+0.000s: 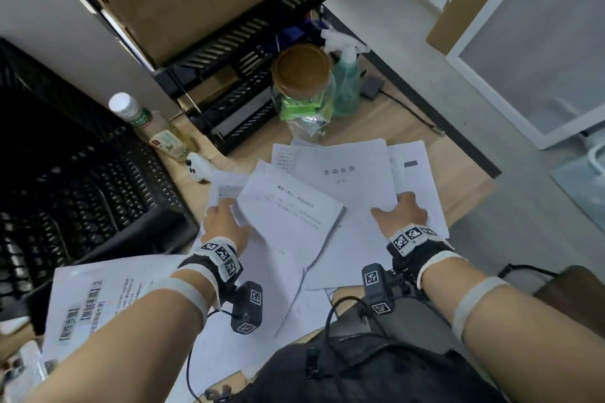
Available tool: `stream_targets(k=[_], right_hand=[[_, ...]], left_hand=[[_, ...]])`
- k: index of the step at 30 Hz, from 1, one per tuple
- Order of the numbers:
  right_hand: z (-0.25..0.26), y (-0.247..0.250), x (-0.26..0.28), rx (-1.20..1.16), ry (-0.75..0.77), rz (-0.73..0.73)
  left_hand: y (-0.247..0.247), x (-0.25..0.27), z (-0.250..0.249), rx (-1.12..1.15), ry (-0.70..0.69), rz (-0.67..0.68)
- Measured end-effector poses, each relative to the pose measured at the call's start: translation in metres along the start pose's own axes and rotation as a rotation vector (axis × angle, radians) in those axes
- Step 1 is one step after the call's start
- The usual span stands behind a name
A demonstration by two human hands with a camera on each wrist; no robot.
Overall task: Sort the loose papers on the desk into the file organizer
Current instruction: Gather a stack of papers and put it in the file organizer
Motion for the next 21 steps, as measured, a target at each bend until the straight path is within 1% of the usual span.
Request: stream_targets(k=[3,10,12,16,18,21], right_hand=[[0.0,-0.005,0.002,-0.065,0.054,0.068],[0.0,0.008,0.019,-0.199,0.22,0.093],[0.0,0.012,0.026,-0.234,0.245,0.09],[0.001,0.018,0.035,-0.277,0.289,0.084],[0.001,0.026,0.037,-0.328,0.303,0.017],[0.002,0.055,0.041,-0.44,0.286,-0.194]], left_hand=[[0.0,0.0,0.003,0.03,0.017,-0.015],[0.006,0.005,0.007,0.077,-0.008,-0.043],[0.009,0.007,0.011,0.109,-0.013,-0.019],[0.013,0.012,0.017,0.181,-0.098,0.077],[0.017,0.012,0.02,0.215,-0.147,0.077],[0.028,0.009,0.023,0.317,-0.17,0.043]])
Point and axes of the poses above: each hand's wrist, its own x-axis away from the middle knuckle, its own y-axis out of the back of the hand, z = x × y, the point moved 1 cm from there along -x, towards the middle knuckle, and after that the axes turned 12 degrees about -x, right-handed, at the moved point
